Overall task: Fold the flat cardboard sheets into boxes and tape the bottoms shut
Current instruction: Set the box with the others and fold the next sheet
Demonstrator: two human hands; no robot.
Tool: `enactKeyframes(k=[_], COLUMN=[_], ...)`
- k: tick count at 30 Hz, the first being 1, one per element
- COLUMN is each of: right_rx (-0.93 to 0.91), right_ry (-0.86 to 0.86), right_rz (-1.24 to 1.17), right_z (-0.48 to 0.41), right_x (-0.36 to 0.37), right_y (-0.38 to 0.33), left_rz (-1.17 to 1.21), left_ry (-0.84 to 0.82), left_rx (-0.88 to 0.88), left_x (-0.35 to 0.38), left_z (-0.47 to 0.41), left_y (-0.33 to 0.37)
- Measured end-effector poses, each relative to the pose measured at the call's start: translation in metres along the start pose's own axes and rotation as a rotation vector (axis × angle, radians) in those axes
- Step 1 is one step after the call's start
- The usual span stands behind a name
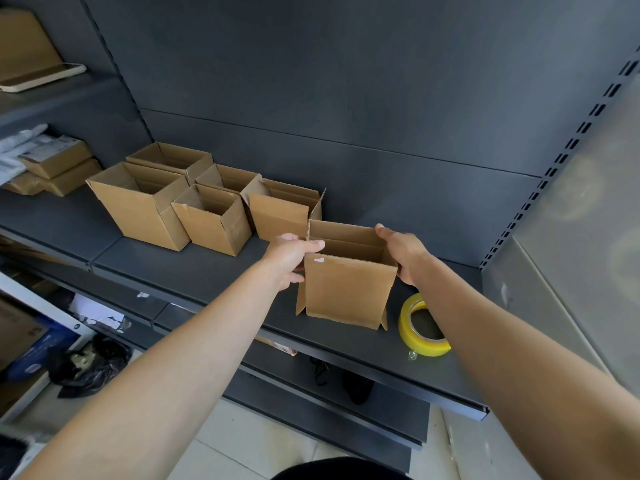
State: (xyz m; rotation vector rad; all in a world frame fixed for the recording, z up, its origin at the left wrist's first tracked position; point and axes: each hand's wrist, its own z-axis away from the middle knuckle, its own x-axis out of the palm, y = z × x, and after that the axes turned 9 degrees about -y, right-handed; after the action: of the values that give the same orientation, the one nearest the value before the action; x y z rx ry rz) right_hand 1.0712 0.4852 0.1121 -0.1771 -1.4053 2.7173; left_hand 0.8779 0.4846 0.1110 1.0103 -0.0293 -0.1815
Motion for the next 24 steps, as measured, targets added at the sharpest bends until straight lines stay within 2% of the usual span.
enactKeyframes(k=[7, 15, 24], right_rx=[-0.002, 0.003, 0.010], right_ry=[-0.001, 0.006, -0.059], right_rz=[-0.012, -0.015, -0.004], right_z=[-0.001, -0.005, -0.004], right_x=[-0.001, 0.001, -0.004], right_y=[0.000, 0.004, 0.004], left_rz=[0.126, 0.141, 0.207], left_ry=[0.051, 0.042, -0.069], left_rx=[-0.038, -0.040, -0.096], left_x=[0.000, -0.001, -0.010], left_z=[-0.001, -0.005, -0.005], left_y=[0.001, -0.002, -0.003])
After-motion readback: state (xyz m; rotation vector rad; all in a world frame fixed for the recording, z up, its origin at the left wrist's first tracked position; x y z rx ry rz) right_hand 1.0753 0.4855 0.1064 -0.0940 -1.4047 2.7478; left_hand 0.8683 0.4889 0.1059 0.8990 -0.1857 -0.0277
